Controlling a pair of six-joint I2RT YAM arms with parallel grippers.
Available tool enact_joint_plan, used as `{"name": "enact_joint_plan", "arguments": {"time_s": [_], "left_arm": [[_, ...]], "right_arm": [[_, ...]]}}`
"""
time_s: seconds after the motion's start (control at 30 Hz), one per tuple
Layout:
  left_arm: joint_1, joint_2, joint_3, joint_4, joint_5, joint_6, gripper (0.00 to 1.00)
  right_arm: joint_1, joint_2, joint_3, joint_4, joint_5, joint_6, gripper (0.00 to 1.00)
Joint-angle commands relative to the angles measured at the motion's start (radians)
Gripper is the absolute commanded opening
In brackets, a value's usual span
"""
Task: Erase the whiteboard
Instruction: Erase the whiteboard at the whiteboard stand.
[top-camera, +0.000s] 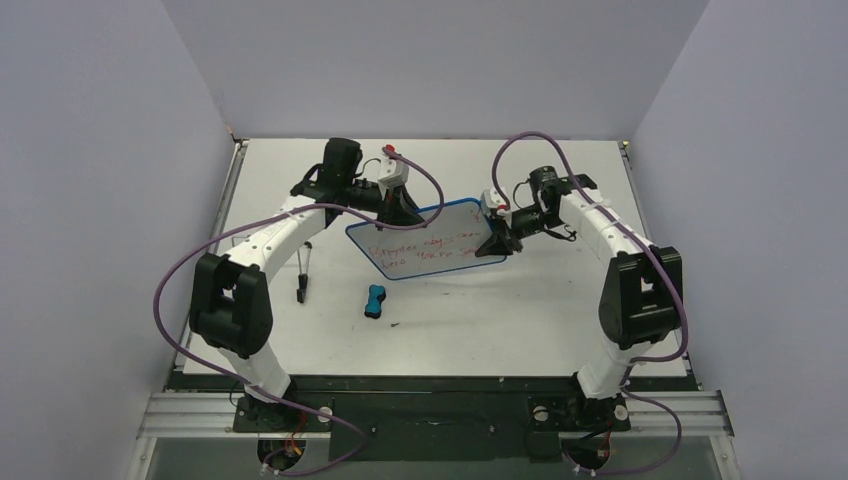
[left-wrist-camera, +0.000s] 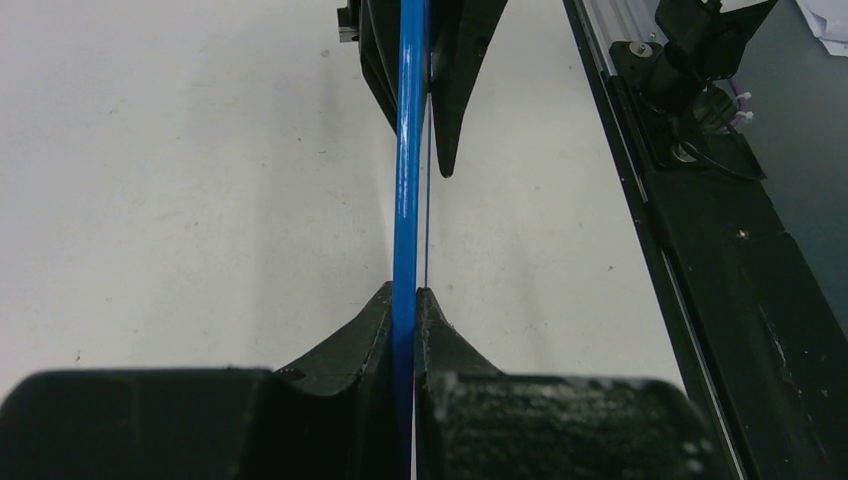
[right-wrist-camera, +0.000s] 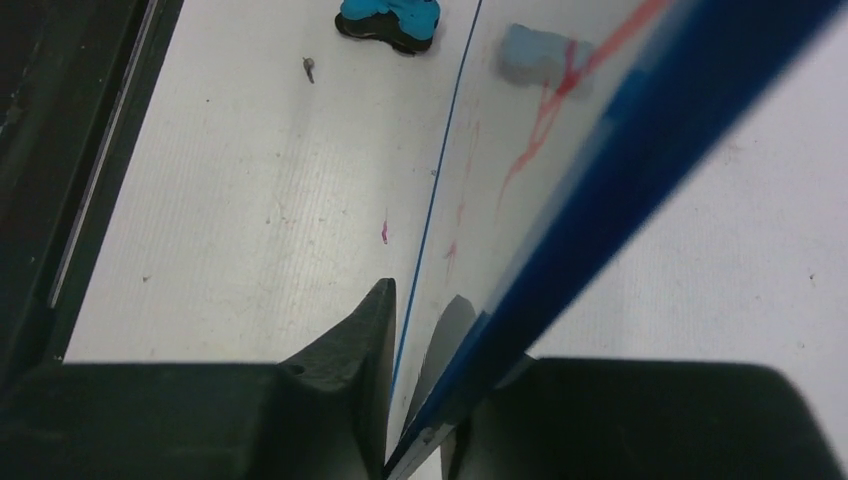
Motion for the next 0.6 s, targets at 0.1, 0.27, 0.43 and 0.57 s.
{"name": "enact_joint_plan", "arguments": {"time_s": [0.1,0.27,0.43,0.57], "left_arm": [[0.011,-0.033,0.008,0.101,0.007,-0.003,0.0],[0.019,-0.044,0.0,0.163,-0.009,-0.069,0.0],[0.025,-0.059,-0.026,0.351,-0.018,-0.193,0.0],[0.024,-0.065,-0.039,0.425,-0.025,-0.249,0.0]], "right_arm": [[0.029,0.132,0.141,-0.54,-0.118,-0.438,0.0],[0.008,0.118,0.151,-0.558,-0.111,-0.426,0.0],[-0.019,0.103,0.152,-0.558,-0.115,-0.41,0.0],[-0.032,0.108,0.161,-0.558,-0.106,-0.404,0.0]]}}
